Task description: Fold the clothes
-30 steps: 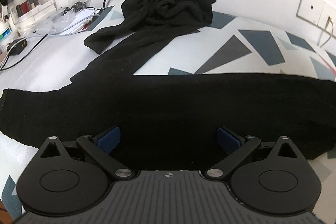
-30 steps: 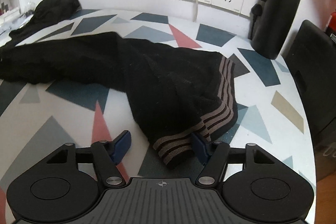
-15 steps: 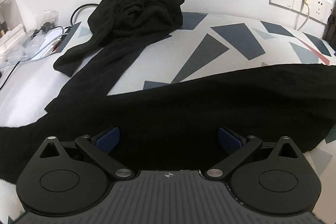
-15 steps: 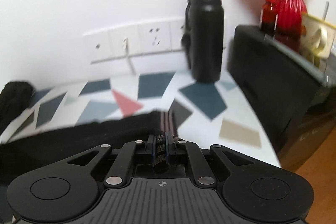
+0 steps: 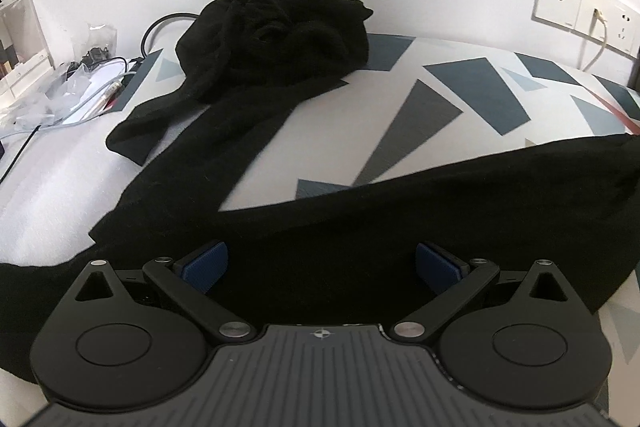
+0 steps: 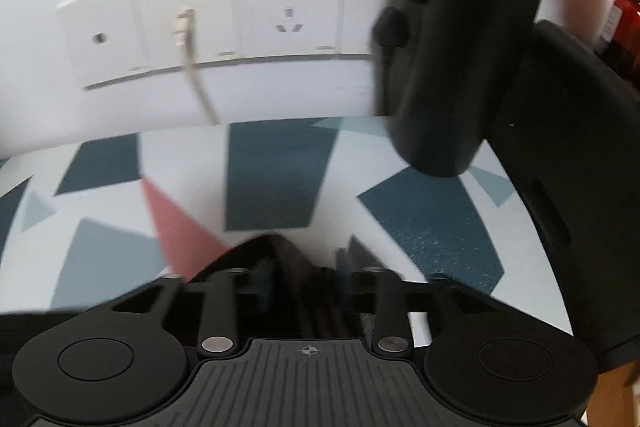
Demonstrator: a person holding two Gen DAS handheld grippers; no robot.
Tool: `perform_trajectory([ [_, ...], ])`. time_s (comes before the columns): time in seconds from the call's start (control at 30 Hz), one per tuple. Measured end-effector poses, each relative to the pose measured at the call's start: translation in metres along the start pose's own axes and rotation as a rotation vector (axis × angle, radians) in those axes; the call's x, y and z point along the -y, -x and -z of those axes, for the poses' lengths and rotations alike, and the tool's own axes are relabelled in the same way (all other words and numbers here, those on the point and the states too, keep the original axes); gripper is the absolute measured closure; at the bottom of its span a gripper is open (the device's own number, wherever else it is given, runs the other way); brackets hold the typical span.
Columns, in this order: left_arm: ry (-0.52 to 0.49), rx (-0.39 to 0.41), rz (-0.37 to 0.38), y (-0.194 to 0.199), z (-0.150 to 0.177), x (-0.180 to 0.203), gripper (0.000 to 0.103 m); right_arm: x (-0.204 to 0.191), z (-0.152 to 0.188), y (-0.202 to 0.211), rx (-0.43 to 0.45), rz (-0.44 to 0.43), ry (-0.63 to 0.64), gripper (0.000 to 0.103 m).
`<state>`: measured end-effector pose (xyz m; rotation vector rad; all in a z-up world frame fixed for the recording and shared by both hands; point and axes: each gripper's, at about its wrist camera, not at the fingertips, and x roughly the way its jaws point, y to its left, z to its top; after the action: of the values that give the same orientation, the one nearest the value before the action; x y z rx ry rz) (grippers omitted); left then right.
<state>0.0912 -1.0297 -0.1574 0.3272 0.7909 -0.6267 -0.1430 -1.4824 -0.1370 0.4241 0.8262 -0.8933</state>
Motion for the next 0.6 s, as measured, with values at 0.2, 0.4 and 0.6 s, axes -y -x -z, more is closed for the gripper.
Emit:
perform_trajectory([
  [0.2, -0.027, 0.025, 0.075, 0.002, -0.012, 0.017, 0.001, 0.006, 0.017, 0.029, 0.014, -0.038, 0.028, 0.046],
  [0.4, -0.083, 0.02, 0.167, -0.011, -0.031, 0.059, 0.001, 0.033, 0.05, 0.048, -0.043, -0.091, -0.164, 0.045],
  [0.6, -0.121, -0.005, 0.183, -0.03, -0.04, 0.086, 0.001, 0.039, 0.059, 0.041, -0.042, -0.13, -0.292, 0.045],
])
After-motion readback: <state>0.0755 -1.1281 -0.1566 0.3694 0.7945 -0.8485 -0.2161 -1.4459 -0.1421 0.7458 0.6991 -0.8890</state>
